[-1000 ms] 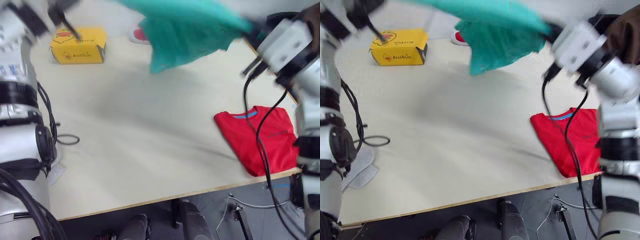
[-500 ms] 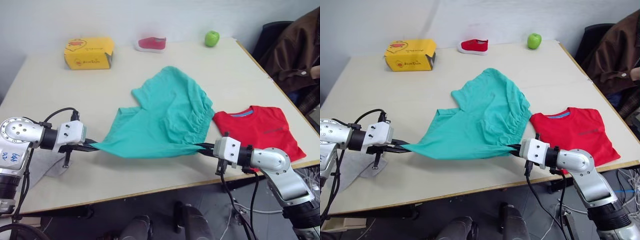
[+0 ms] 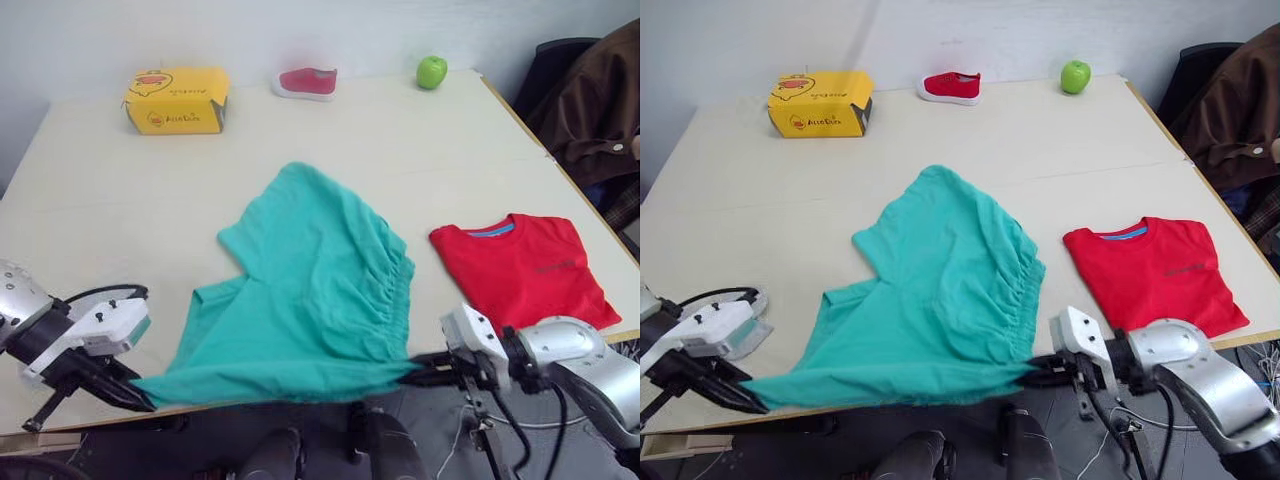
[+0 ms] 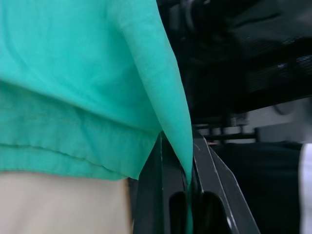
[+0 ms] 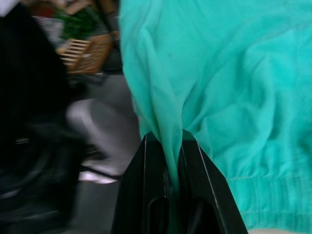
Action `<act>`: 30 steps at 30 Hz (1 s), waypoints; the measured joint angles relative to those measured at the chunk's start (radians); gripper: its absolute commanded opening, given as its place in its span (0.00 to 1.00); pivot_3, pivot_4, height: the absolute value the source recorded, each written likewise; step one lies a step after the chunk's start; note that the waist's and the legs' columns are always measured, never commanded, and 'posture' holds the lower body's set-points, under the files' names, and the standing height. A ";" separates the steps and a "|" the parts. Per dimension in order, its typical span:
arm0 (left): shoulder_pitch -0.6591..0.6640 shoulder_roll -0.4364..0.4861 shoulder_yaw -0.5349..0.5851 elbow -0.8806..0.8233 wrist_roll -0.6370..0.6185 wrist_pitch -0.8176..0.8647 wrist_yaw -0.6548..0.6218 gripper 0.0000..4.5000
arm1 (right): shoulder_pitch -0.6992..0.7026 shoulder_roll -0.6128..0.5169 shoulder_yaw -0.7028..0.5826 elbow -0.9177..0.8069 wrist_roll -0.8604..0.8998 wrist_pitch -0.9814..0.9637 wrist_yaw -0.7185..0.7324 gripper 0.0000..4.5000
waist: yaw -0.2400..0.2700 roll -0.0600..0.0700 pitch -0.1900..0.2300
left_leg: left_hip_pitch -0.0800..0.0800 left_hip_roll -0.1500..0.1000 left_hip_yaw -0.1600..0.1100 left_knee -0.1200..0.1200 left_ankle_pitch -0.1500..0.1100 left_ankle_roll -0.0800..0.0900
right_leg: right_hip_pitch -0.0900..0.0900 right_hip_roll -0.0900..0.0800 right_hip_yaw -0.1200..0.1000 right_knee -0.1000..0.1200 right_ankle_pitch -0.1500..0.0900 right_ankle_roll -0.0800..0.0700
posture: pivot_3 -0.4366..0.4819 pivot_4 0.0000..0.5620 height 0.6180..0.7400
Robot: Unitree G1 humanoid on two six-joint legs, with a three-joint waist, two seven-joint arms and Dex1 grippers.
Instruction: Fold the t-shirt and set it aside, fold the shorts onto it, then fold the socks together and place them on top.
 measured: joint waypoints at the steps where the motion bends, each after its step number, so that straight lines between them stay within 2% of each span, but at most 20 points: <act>1: 0.007 0.039 -0.003 0.001 -0.008 -0.020 0.000 0.01 | 0.018 -0.010 -0.020 -0.011 0.026 0.022 0.010 0.00 | -0.001 0.000 0.001 | 0.004 0.001 0.000 -0.001 0.000 -0.001 | 0.006 0.001 0.000 -0.001 0.000 0.000 | 0.48 0.27 1.00; 3: -0.033 0.033 -0.004 0.015 -0.019 -0.051 0.000 0.01 | 0.029 -0.009 -0.048 -0.016 0.058 0.043 0.006 0.00 | -0.001 0.003 0.001 | 0.009 0.002 0.000 -0.002 -0.002 0.000 | 0.011 0.002 0.000 -0.001 0.000 -0.001 | 0.48 0.27 1.00; 4: -0.116 -0.001 -0.029 0.030 -0.019 -0.051 0.000 0.01 | 0.032 0.000 -0.065 -0.013 0.073 0.059 -0.007 0.00 | -0.002 0.004 0.002 | 0.010 0.003 0.000 -0.002 -0.002 -0.001 | 0.011 0.002 0.000 -0.001 0.000 -0.001 | 0.48 0.27 1.00; 6: -0.425 -0.152 -0.122 0.103 0.004 -0.019 0.000 0.01 | 0.013 0.034 -0.096 -0.003 0.117 0.105 -0.049 0.00 | -0.001 0.005 0.002 | 0.011 0.004 0.001 -0.002 -0.003 -0.002 | 0.010 0.003 0.001 0.001 -0.001 -0.002 | 0.48 0.27 1.00; 7: -0.521 -0.200 -0.172 0.134 0.023 -0.005 -0.001 0.01 | 0.007 0.041 -0.110 -0.001 0.131 0.117 -0.061 0.00 | -0.001 0.005 0.003 | 0.011 0.004 0.000 -0.002 -0.003 -0.002 | 0.010 0.004 0.000 0.002 -0.001 -0.002 | 0.48 0.27 1.00; 8: -0.780 -0.374 -0.261 0.248 0.109 0.018 0.000 0.01 | -0.013 0.056 -0.137 0.027 0.163 0.149 -0.089 0.00 | 0.016 0.009 0.002 | 0.013 0.001 -0.001 -0.001 -0.002 -0.001 | 0.013 0.003 -0.001 0.002 -0.001 -0.001 | 0.48 0.27 1.00; 10: -1.067 -0.590 -0.359 0.464 0.225 0.022 0.002 0.01 | -0.051 0.086 -0.177 0.059 0.206 0.189 -0.138 0.00 | 0.035 0.004 0.002 | 0.008 0.000 -0.002 0.002 0.001 -0.002 | 0.010 0.003 -0.001 0.007 0.002 0.000 | 0.48 0.27 1.00; 11: -1.220 -0.728 -0.392 0.636 0.302 -0.001 0.008 0.01 | -0.073 0.099 -0.196 0.089 0.229 0.217 -0.168 0.00 | 0.052 -0.001 0.000 | 0.004 -0.001 -0.003 0.005 0.003 -0.001 | 0.008 0.003 -0.003 0.007 0.004 0.000 | 0.48 0.27 1.00; 13: -1.418 -0.893 -0.423 0.902 0.416 -0.095 0.064 0.01 | -0.106 0.126 -0.235 0.126 0.266 0.256 -0.226 0.00 | 0.052 -0.006 -0.001 | 0.000 -0.003 -0.002 0.007 0.004 -0.001 | 0.005 0.001 -0.003 0.005 0.007 0.001 | 0.48 0.27 1.00; 15: -1.597 -1.028 -0.421 1.171 0.532 -0.244 0.176 0.01 | -0.145 0.164 -0.274 0.186 0.288 0.294 -0.311 0.00 | 0.044 -0.006 -0.002 | -0.002 -0.006 0.000 0.004 0.003 0.003 | 0.002 -0.001 -0.002 0.000 0.008 0.003 | 0.48 0.27 1.00; 17: -1.662 -1.082 -0.416 1.283 0.583 -0.330 0.244 0.01 | -0.160 0.180 -0.291 0.215 0.288 0.314 -0.360 0.00 | 0.033 -0.006 -0.002 | -0.002 -0.008 0.001 0.001 0.003 0.003 | -0.001 -0.003 -0.002 -0.001 0.008 0.003 | 0.48 0.27 1.00; 18: -1.700 -1.134 -0.414 1.379 0.638 -0.411 0.321 0.01 | -0.168 0.192 -0.302 0.235 0.285 0.329 -0.402 0.00 | 0.026 -0.006 -0.002 | -0.004 -0.009 0.001 0.000 0.003 0.003 | -0.006 -0.003 -0.003 0.001 0.008 0.003 | 0.48 0.27 1.00; 23: -1.696 -1.262 -0.471 1.570 0.859 -0.625 0.597 0.01 | -0.185 0.228 -0.296 0.263 0.223 0.337 -0.511 0.00 | 0.008 -0.006 -0.002 | -0.014 -0.009 0.003 0.003 0.002 0.002 | -0.017 -0.004 -0.006 0.004 0.008 0.003 | 0.48 0.27 1.00; 26: -1.677 -1.305 -0.486 1.622 0.960 -0.666 0.735 0.01 | -0.210 0.259 -0.273 0.267 0.141 0.317 -0.565 0.00 | 0.001 -0.007 -0.002 | -0.014 -0.008 0.003 0.005 0.004 0.000 | -0.017 -0.004 -0.006 0.006 0.011 0.001 | 0.48 0.27 1.00; 30: -1.670 -1.352 -0.479 1.636 1.021 -0.667 0.849 0.01 | -0.266 0.325 -0.234 0.308 0.058 0.286 -0.634 0.00 | 0.001 -0.006 -0.002 | -0.014 -0.008 0.003 0.005 0.007 -0.001 | -0.016 -0.004 -0.004 0.005 0.015 0.000 | 0.48 0.27 1.00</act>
